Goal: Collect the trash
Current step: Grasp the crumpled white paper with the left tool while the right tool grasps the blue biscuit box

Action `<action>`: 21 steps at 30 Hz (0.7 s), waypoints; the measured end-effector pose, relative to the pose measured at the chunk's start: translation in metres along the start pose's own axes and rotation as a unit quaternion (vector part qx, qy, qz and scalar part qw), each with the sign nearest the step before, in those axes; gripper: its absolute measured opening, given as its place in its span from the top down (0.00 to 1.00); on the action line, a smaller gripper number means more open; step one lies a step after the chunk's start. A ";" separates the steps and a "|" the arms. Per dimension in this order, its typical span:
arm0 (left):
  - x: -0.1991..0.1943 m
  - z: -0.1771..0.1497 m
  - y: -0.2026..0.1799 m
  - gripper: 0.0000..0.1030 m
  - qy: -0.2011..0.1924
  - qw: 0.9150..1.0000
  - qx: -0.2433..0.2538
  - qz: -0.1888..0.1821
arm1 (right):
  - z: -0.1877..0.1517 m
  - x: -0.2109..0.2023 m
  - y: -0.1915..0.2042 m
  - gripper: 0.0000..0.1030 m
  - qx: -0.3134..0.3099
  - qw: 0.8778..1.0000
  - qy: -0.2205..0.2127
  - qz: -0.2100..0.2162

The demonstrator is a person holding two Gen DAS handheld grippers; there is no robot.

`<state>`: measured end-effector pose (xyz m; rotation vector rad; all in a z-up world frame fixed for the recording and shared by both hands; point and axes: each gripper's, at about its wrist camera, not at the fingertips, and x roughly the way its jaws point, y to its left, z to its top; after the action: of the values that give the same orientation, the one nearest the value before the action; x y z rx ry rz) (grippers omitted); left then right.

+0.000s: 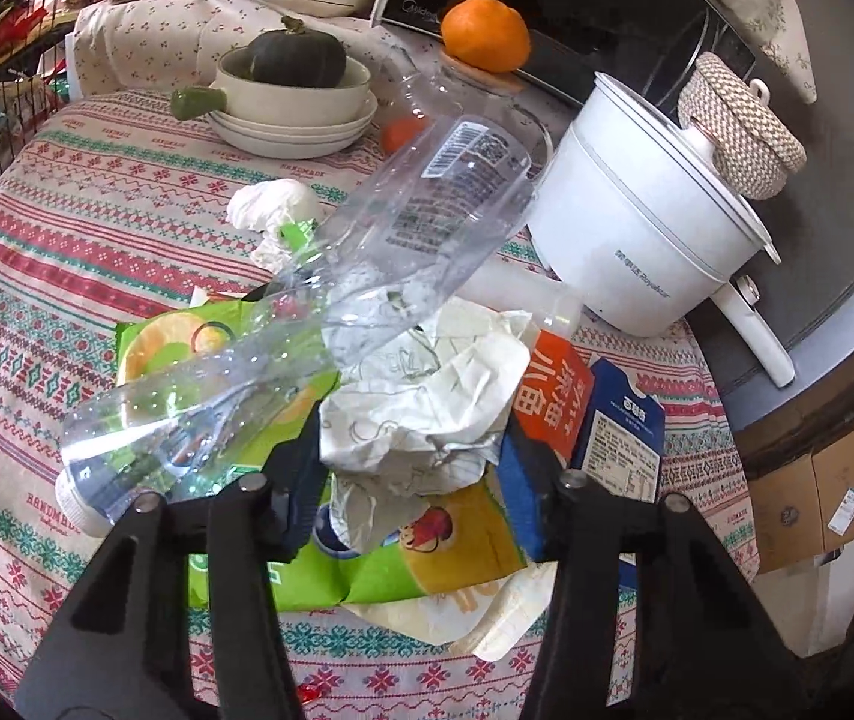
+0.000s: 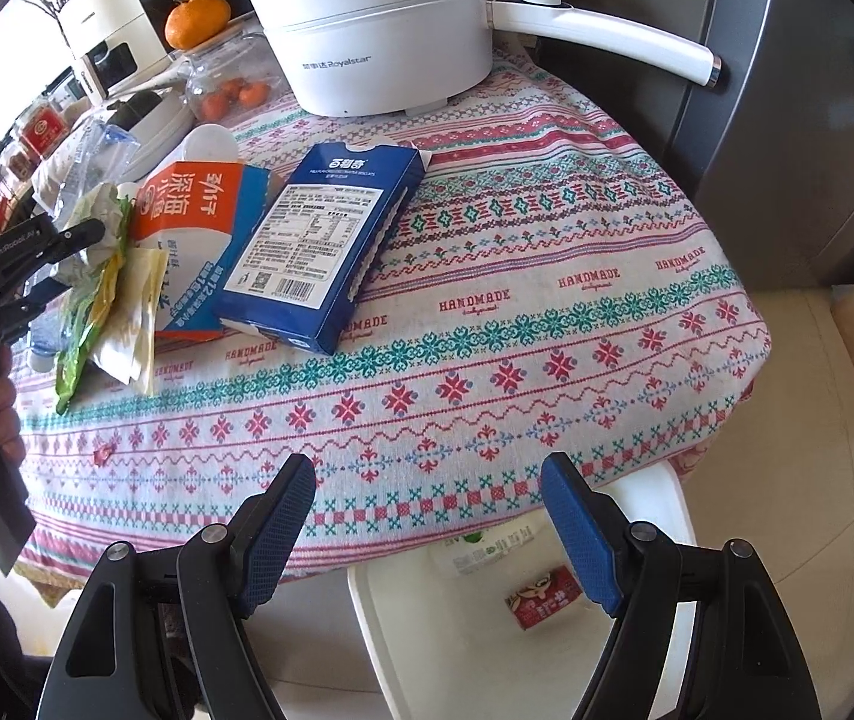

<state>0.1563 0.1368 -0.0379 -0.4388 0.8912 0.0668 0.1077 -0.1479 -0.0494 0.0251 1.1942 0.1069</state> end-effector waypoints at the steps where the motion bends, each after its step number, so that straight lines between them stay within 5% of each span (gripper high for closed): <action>1: -0.004 -0.001 -0.003 0.49 0.002 1.000 0.009 -0.004 | 0.002 0.001 0.000 0.23 0.001 1.000 -0.001 0.000; 11: -0.052 -0.017 -0.024 0.50 0.011 0.995 0.098 -0.035 | 0.028 0.016 0.009 0.19 0.022 0.999 -0.031 0.002; 21: -0.086 -0.035 -0.006 0.50 0.013 0.991 0.127 -0.044 | 0.061 0.062 0.062 0.14 0.045 0.997 -0.053 0.047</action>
<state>0.0778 0.1283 0.0104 -0.2398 0.8919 -0.1325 0.1825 -0.0780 -0.0795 0.1638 1.0916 0.1325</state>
